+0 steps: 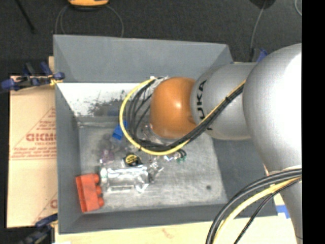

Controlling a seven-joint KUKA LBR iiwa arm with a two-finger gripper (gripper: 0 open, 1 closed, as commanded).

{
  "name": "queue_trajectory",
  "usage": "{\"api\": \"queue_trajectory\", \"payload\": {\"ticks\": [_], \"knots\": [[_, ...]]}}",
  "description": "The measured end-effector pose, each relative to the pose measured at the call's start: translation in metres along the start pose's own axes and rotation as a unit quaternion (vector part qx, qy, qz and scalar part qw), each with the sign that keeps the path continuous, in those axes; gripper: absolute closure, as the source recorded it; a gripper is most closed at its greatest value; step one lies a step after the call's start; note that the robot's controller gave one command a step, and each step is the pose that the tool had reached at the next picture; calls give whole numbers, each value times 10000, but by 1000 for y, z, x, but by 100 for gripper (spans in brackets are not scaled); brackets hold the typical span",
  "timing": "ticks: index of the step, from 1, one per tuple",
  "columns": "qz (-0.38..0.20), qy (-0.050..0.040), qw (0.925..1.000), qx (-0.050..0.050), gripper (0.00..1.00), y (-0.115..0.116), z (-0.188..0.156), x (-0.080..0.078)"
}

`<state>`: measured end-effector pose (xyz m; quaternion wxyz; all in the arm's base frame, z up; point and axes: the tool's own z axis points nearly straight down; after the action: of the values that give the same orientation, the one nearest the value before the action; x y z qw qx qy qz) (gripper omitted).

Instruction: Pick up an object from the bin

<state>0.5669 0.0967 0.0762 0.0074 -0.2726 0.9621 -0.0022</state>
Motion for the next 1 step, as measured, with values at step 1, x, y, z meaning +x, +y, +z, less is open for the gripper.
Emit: {"api": "queue_trajectory", "payload": {"ticks": [1], "knots": [[-1360, -5, 9907, -7, 0, 52, 0, 15]]}}
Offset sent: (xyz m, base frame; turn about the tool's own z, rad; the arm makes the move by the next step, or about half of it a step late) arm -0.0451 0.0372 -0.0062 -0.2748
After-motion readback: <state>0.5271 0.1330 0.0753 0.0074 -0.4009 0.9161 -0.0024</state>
